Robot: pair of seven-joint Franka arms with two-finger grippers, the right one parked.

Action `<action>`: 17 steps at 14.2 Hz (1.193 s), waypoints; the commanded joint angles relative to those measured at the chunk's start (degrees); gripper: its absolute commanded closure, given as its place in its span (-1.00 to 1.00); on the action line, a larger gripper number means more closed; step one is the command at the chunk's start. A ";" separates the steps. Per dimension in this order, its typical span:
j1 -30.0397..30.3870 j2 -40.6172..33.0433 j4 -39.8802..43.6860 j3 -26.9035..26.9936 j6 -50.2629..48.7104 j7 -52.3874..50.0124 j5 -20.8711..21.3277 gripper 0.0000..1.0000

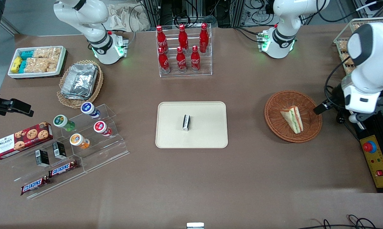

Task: Place sandwich from basket to tray
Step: 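Move the left gripper over the wrapped sandwich in the wicker basket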

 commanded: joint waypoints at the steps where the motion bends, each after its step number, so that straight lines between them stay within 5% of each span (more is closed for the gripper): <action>1: -0.65 -4.67 -7.72 -0.70 4.87 -2.04 0.74 -0.99; 17: -4.26 -0.63 -26.17 -0.97 33.78 -0.02 0.47 -1.00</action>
